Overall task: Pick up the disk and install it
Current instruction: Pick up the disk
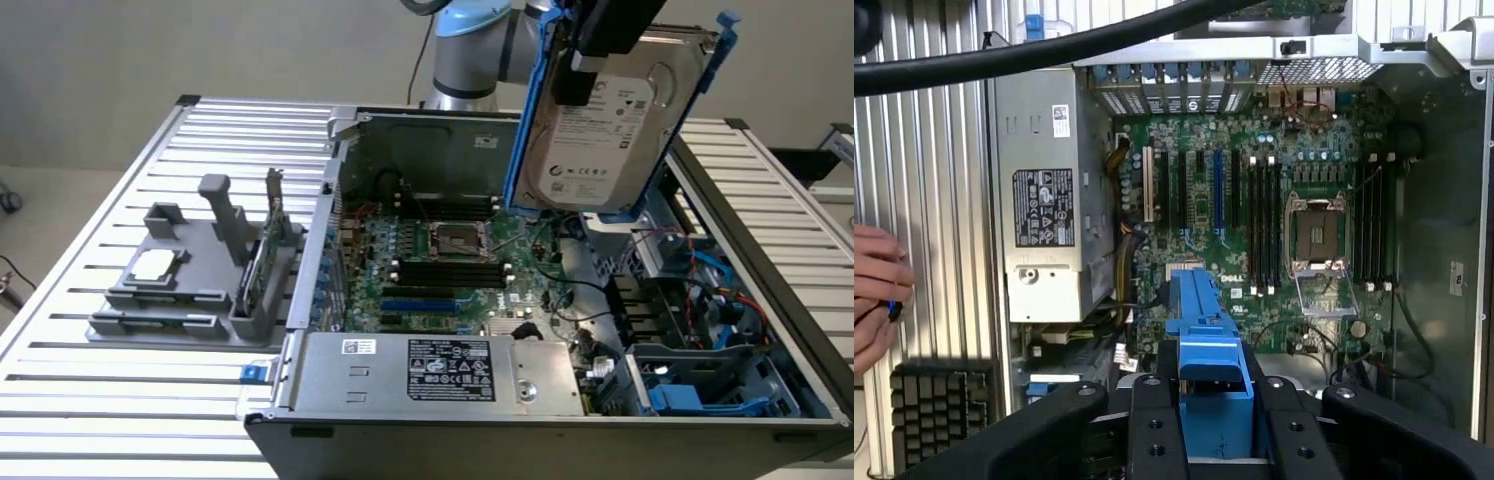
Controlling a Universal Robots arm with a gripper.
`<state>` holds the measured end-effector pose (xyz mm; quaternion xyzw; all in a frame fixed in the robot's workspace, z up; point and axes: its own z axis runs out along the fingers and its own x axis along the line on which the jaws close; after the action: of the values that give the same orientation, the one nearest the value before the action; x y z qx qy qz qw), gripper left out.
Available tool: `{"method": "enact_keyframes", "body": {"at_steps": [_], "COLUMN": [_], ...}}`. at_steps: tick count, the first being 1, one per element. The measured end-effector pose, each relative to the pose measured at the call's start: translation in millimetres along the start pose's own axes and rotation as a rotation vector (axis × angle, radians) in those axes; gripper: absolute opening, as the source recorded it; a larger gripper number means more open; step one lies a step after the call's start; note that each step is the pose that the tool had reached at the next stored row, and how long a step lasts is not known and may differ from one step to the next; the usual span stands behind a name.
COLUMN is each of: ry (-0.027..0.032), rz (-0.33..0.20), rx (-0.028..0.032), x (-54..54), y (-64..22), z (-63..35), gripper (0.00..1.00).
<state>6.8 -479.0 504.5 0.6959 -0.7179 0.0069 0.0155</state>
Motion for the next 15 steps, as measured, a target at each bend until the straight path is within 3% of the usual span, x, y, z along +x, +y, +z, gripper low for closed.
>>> {"method": "enact_keyframes", "body": {"at_steps": [5,15], "ry": [0.0,0.0001], "rz": [0.0,0.0], "rx": [-0.0008,-0.0023], "x": [13.4,42.4], "y": [-11.5,-24.2], "z": [0.3,1.0], "gripper": [0.32,0.32]}}
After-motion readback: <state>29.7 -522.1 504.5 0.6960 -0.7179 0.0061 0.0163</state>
